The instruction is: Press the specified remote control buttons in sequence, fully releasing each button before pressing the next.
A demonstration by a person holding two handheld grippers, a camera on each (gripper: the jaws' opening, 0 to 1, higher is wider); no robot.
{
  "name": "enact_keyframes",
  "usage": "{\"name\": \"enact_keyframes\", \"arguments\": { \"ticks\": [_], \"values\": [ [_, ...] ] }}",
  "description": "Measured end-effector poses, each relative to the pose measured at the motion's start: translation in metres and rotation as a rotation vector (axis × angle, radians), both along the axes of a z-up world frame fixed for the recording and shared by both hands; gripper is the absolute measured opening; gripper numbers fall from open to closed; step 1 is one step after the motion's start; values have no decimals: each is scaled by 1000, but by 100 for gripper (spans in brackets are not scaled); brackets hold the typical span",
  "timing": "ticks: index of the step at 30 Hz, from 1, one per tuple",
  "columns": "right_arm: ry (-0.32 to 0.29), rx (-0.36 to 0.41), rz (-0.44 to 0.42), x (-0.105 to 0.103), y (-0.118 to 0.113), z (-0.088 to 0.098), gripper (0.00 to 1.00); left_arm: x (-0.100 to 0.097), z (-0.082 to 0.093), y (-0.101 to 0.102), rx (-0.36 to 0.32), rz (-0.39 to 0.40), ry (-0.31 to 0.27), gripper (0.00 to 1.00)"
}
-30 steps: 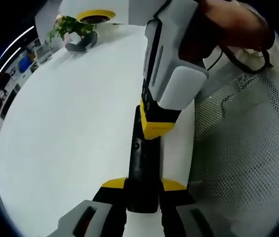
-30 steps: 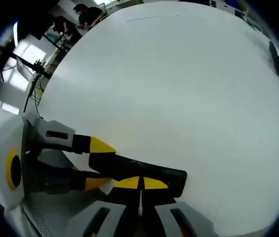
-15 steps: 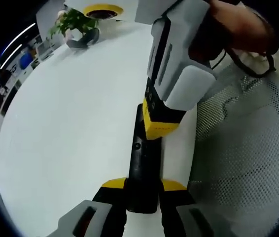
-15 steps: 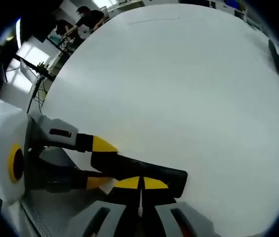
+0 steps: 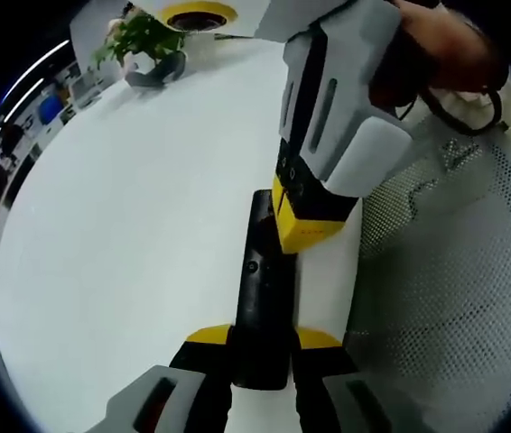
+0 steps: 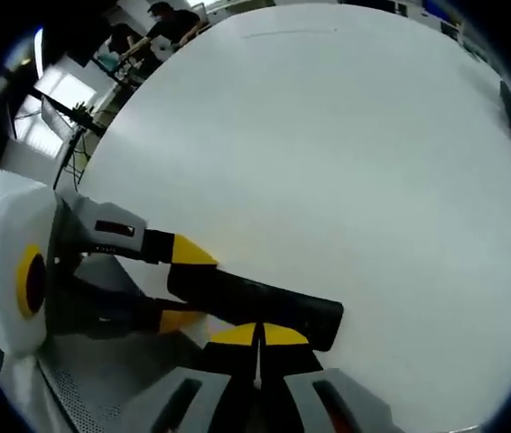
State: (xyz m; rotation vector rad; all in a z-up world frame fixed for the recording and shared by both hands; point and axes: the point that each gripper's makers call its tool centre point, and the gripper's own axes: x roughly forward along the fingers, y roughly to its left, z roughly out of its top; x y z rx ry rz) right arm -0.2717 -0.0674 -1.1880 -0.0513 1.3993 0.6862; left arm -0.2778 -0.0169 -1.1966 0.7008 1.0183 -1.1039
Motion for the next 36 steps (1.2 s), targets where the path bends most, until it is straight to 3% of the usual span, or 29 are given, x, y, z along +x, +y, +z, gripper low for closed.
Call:
{"name": "enact_keyframes", "arguments": {
  "ticks": [28,36],
  "values": [
    [0,-36,-2,2,-4,-4,0,0,-1,1,0,-6,-2,24],
    [26,25,-67,2,-5,-4,0,0,-1,1,2,-11,1,25]
  ]
}}
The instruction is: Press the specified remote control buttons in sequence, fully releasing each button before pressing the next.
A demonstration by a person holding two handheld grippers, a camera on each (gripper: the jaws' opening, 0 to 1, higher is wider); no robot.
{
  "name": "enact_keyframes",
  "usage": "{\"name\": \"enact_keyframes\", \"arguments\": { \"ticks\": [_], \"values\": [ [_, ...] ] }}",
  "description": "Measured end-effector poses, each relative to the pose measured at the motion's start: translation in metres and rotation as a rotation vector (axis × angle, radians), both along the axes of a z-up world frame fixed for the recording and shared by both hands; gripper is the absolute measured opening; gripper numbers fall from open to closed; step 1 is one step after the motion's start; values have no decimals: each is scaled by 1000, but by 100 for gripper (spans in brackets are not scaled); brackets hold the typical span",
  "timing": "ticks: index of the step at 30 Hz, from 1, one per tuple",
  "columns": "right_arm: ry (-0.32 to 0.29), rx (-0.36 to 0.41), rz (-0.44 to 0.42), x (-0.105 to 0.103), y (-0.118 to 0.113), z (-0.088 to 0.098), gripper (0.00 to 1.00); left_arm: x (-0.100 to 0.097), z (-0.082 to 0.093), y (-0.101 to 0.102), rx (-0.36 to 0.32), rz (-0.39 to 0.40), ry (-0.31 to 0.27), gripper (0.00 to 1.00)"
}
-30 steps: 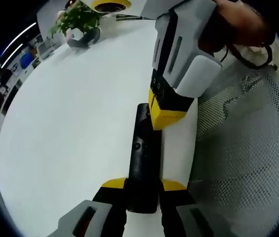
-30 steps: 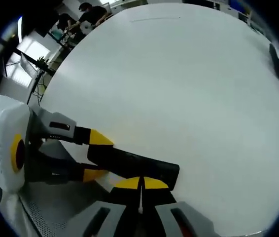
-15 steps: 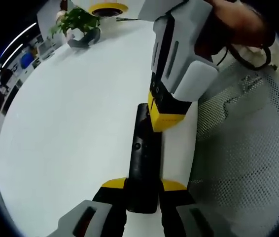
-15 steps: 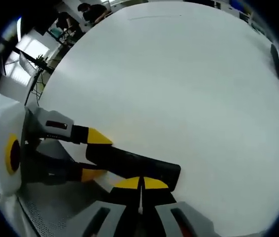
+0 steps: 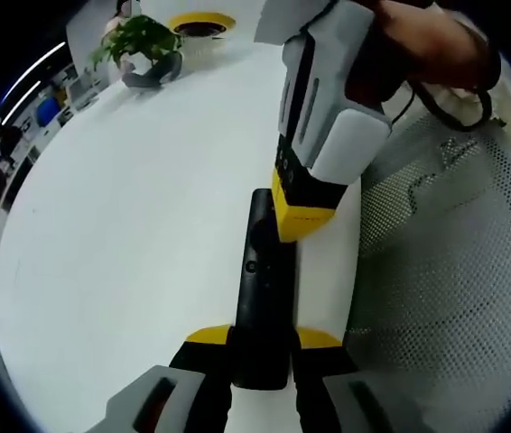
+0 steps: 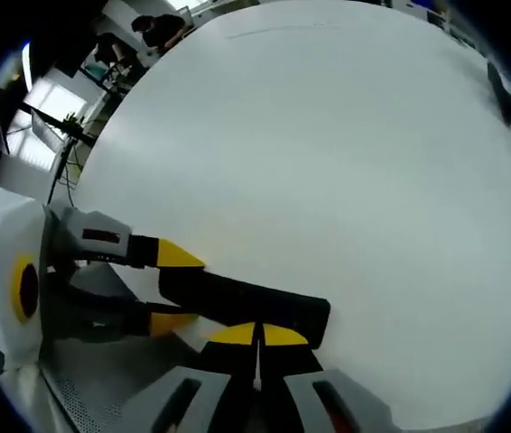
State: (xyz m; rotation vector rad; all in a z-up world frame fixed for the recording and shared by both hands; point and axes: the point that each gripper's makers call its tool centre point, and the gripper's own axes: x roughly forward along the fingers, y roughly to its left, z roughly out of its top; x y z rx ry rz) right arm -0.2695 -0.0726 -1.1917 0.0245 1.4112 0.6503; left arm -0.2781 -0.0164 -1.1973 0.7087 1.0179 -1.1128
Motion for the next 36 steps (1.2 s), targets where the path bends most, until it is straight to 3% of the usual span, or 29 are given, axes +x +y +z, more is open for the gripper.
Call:
{"name": "enact_keyframes", "arguments": {
  "ticks": [11,14,36],
  "values": [
    [-2,-6,4,-1,1,3,0,0,0,0,-7,0,-2,24],
    [-32,9,1,6,4,8,0,0,0,0,-8,0,-2,24],
    [-34,-36,14,12,7,0,0,0,1,0,-21,2,4,24]
  ]
}}
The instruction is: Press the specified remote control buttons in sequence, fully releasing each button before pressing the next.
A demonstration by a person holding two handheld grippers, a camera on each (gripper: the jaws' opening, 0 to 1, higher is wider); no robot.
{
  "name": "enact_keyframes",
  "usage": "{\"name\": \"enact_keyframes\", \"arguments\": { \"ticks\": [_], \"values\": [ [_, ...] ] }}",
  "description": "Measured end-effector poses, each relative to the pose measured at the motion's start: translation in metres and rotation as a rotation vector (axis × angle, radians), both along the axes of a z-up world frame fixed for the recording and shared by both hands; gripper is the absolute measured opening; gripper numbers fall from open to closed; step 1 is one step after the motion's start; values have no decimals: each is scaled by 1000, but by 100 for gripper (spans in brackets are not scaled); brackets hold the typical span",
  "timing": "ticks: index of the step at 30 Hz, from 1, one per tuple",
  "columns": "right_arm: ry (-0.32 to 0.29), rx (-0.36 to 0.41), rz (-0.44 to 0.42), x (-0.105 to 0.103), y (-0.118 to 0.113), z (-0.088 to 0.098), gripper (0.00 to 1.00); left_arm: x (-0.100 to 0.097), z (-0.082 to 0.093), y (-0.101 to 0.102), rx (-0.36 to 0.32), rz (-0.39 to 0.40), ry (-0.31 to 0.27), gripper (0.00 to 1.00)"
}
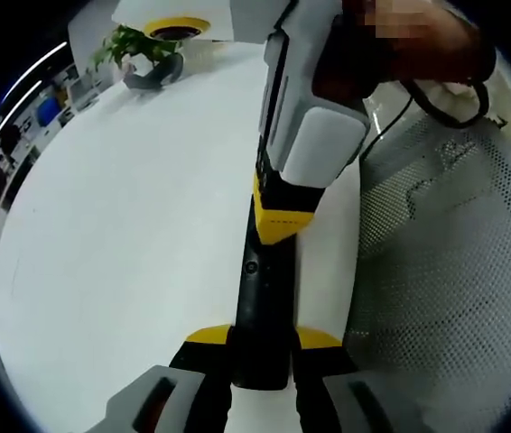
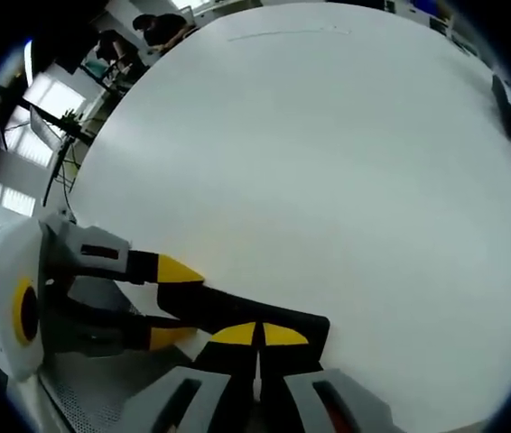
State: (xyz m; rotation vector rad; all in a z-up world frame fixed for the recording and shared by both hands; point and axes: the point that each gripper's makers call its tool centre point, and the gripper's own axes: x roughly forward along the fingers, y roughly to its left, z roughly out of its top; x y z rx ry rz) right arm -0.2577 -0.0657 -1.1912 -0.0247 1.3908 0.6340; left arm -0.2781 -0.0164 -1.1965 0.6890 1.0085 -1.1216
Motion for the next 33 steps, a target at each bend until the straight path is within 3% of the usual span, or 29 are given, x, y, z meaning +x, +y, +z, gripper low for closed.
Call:
{"name": "enact_keyframes", "arguments": {
  "ticks": [10,17,23,27,29,33],
  "values": [
    [-24,22,-11,0,0,0,0,0,0,0,-17,-4,-17,25],
    [-52,-37,83,0,3,-1,0,0,0,0,-18,-9,-18,24],
    [-56,-48,78,2,2,-1,0,0,0,-1,-36,-33,-35,24],
    [-11,-20,51,2,1,-1,0,0,0,0,-57,-32,-38,24],
    [40,-5,6,1,2,0,0,0,0,-1,-59,-27,-39,24],
    [69,3,1,1,1,1,0,0,0,0,-61,-26,-39,24]
  ]
}}
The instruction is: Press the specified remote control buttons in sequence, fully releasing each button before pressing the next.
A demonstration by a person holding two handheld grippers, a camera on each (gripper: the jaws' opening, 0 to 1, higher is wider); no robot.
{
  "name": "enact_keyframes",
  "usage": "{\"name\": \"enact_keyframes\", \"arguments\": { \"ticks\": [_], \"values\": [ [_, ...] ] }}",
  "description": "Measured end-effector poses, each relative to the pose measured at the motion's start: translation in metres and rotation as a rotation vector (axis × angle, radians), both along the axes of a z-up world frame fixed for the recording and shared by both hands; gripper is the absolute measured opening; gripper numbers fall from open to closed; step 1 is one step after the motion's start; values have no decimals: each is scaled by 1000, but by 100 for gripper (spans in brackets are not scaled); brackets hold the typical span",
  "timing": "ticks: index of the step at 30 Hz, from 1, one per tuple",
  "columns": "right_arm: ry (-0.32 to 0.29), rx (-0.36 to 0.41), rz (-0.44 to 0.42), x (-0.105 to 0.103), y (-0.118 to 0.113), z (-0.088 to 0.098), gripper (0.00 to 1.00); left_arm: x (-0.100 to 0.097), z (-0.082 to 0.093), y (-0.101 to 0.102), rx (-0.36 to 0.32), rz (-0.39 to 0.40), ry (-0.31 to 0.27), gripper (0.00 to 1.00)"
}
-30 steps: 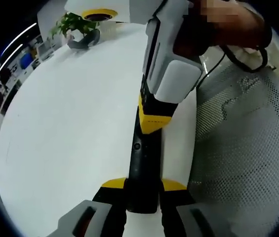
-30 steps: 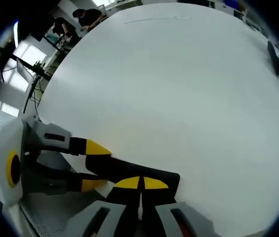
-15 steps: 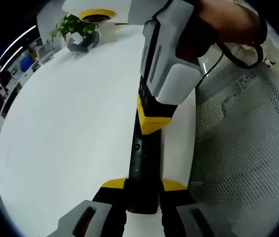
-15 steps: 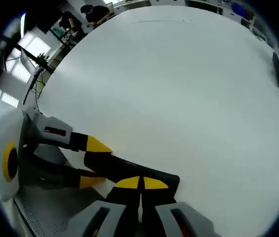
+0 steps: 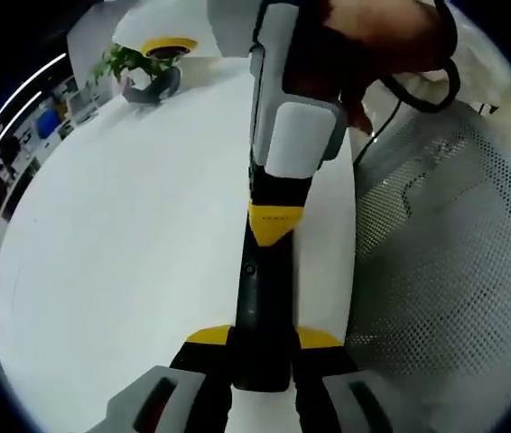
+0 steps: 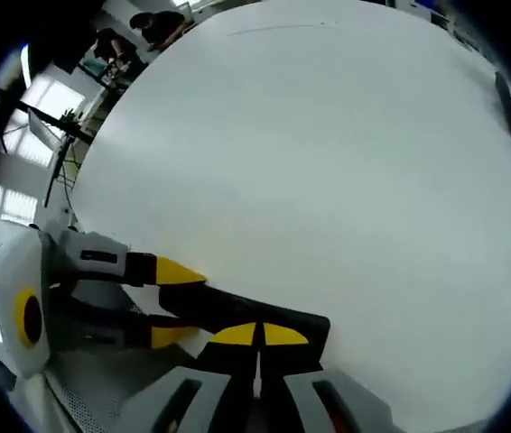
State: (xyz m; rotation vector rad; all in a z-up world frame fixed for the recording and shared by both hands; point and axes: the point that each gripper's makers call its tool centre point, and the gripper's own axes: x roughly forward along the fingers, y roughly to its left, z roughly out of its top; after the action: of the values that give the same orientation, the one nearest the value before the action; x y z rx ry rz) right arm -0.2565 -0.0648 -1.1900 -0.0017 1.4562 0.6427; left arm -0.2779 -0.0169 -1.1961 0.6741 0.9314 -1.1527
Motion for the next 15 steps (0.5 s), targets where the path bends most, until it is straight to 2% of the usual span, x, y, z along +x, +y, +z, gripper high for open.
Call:
{"name": "enact_keyframes", "arguments": {
  "ticks": [4,6,10,12,15],
  "values": [
    [37,22,-4,-3,4,3,0,0,0,0,-7,-1,-4,24],
    [33,45,-13,-1,9,7,0,0,0,0,-10,-3,-6,24],
    [-7,36,14,4,15,10,0,1,0,0,-10,-2,-6,24],
    [-8,39,13,6,17,9,0,1,0,0,-11,-1,-6,24],
    [29,44,15,2,21,5,0,1,0,0,-14,2,-6,24]
  ]
}}
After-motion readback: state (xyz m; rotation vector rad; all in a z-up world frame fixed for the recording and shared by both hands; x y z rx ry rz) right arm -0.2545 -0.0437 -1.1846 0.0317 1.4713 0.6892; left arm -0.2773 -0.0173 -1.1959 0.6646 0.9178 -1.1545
